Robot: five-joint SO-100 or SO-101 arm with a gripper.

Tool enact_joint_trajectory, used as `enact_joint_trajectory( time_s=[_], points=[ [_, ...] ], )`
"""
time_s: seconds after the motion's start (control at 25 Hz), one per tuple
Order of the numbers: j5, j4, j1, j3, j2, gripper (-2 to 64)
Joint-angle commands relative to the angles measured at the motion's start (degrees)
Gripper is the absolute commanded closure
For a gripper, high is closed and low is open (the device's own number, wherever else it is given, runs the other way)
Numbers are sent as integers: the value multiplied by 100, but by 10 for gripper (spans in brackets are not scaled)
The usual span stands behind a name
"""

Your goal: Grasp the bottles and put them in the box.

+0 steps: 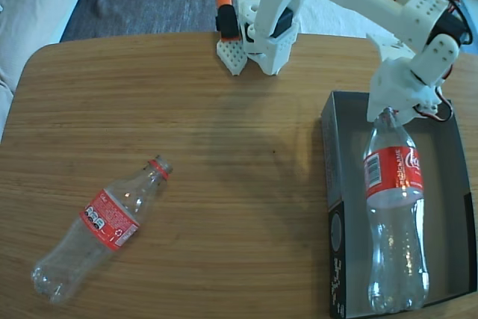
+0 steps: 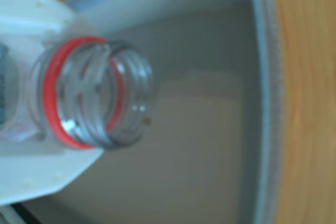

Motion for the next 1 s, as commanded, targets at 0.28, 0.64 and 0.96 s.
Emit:
enact_joint_trajectory(
  time_s=[0.28, 0.64, 0.96],
  points=[
    [26, -466, -229, 352, 448, 619],
    [26, -782, -246, 721, 396, 619],
    [26, -791, -237, 958, 448, 619]
  ],
)
